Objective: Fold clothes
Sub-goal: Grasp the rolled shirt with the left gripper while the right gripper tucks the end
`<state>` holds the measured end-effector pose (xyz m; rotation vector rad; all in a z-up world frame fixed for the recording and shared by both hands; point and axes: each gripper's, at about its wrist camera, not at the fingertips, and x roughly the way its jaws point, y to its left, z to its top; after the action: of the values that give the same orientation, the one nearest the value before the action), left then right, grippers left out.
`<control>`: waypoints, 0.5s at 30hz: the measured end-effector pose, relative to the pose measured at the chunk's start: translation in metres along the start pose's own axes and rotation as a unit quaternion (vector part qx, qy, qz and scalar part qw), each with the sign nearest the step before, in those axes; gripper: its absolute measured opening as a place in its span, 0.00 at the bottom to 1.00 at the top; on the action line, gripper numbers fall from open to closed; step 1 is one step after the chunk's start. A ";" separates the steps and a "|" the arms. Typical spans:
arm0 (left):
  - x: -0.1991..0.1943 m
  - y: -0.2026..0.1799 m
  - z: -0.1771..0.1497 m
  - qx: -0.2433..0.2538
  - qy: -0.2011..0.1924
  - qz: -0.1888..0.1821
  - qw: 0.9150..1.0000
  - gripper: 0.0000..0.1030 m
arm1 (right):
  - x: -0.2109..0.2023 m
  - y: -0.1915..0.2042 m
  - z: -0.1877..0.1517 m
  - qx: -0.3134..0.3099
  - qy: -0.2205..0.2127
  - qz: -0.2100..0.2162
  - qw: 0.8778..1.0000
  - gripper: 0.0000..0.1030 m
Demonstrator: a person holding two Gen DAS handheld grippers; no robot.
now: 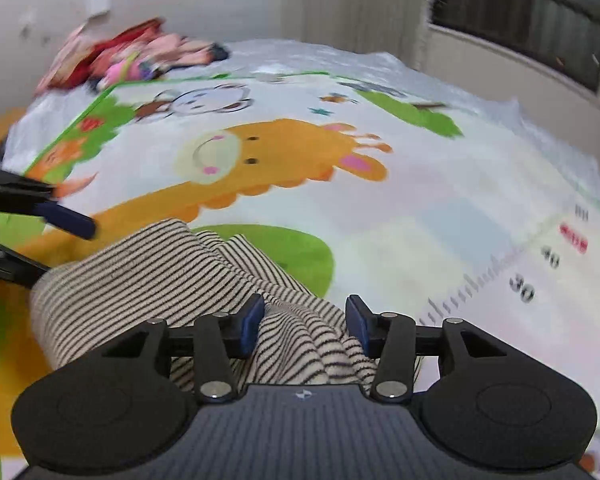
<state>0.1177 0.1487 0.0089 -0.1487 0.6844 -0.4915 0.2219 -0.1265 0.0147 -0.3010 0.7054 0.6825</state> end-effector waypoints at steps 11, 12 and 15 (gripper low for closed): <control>0.017 -0.047 0.003 0.048 0.001 -0.052 0.998 0.83 | -0.031 -0.026 -0.031 0.141 -0.092 -0.030 0.985 0.62; 0.025 -0.047 0.001 0.043 0.011 -0.049 0.998 0.83 | -0.046 -0.023 -0.035 0.141 -0.114 -0.043 0.982 0.66; 0.034 -0.044 -0.003 0.029 0.020 -0.052 0.998 0.79 | -0.087 -0.014 -0.064 0.126 -0.150 -0.058 0.979 0.84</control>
<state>0.1211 0.0935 -0.0002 -0.1206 0.7033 -0.6147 0.1508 -0.2080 0.0270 -0.0029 0.4736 0.5059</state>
